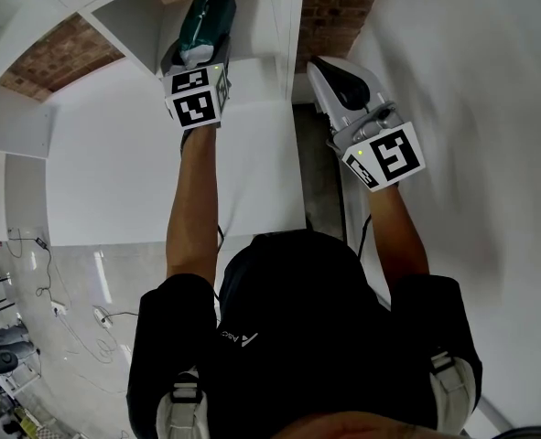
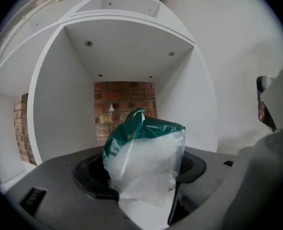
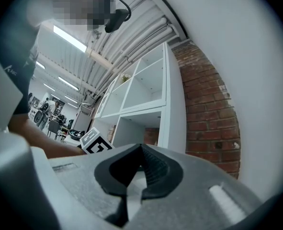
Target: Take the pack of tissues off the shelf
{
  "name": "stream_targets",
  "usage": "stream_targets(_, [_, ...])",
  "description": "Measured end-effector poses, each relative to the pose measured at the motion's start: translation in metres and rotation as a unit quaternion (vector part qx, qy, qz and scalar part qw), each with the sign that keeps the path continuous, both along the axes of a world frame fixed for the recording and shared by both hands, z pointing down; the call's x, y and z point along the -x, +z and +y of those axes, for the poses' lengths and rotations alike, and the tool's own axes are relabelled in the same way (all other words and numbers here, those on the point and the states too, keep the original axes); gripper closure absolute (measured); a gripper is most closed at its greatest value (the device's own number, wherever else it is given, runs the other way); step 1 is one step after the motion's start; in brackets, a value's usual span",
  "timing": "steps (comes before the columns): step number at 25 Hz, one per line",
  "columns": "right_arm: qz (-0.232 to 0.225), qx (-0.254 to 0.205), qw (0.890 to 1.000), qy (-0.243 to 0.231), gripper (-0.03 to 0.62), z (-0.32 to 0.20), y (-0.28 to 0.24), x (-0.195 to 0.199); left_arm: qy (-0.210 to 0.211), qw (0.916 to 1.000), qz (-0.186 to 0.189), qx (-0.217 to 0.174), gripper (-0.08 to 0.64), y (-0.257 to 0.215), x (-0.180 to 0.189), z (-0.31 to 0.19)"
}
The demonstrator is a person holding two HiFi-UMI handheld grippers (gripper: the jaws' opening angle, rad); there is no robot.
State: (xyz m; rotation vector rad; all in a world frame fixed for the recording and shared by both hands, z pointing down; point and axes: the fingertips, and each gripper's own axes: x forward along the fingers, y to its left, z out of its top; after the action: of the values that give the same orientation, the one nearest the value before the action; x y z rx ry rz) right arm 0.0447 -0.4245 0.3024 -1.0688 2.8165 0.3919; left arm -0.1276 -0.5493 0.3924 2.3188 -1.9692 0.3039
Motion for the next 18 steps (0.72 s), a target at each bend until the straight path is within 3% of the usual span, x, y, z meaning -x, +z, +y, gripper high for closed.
stream_targets(9, [-0.007,-0.004,1.0,-0.002,0.591,0.012,-0.006,0.002,0.019,0.999,0.014,-0.037,0.258,-0.029,-0.003,0.032])
stream_targets(18, [-0.036,-0.007,0.999,-0.012,0.591,0.034,-0.018,0.009,0.06,0.9921,0.037,-0.104,0.258,-0.073,-0.015,0.109])
